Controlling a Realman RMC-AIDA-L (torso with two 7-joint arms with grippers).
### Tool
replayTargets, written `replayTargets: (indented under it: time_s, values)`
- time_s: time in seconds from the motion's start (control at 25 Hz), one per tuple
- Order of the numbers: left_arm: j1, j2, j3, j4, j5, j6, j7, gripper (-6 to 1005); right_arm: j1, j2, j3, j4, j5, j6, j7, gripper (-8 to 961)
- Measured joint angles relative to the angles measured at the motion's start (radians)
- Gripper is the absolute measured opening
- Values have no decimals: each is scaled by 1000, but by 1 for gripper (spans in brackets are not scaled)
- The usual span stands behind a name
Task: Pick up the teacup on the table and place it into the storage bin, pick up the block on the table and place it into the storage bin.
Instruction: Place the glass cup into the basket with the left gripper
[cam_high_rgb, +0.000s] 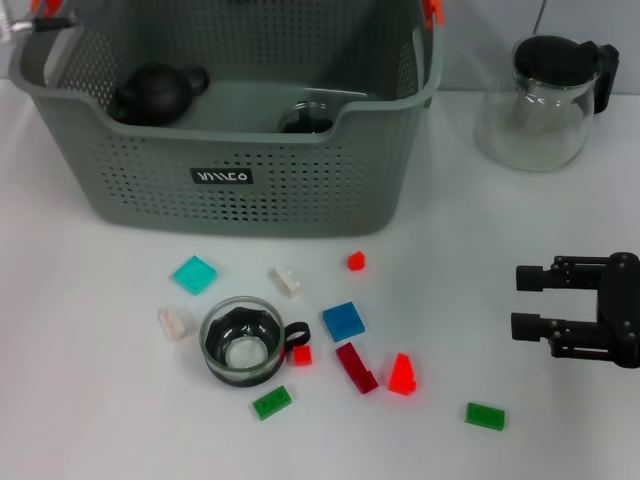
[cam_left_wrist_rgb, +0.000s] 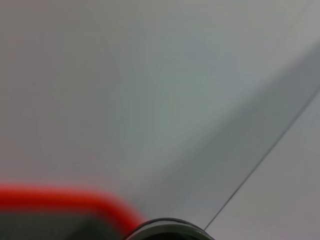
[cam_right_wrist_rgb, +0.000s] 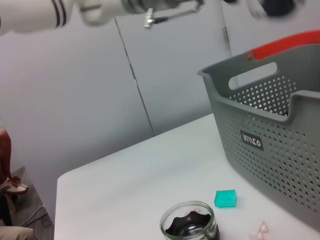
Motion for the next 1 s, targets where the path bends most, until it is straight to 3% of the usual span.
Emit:
replayTargets:
  time_s: [0.12, 0.48, 0.72, 1.0]
  values:
    - [-76, -4, 71, 6, 214, -84, -110, 47, 3, 3, 0, 0, 0, 0, 0, 655]
    - [-197, -85, 186, -48, 624, -293, -288, 49, 12, 6, -1, 4, 0, 6, 4, 656]
    - [-252, -131, 190, -133, 781, -391, -293, 50, 14, 5, -2, 12, 0, 8, 3, 656]
    - [-275, -150, 192, -162, 863, -435, -321, 81, 15, 6, -3, 12, 0, 8, 6, 655]
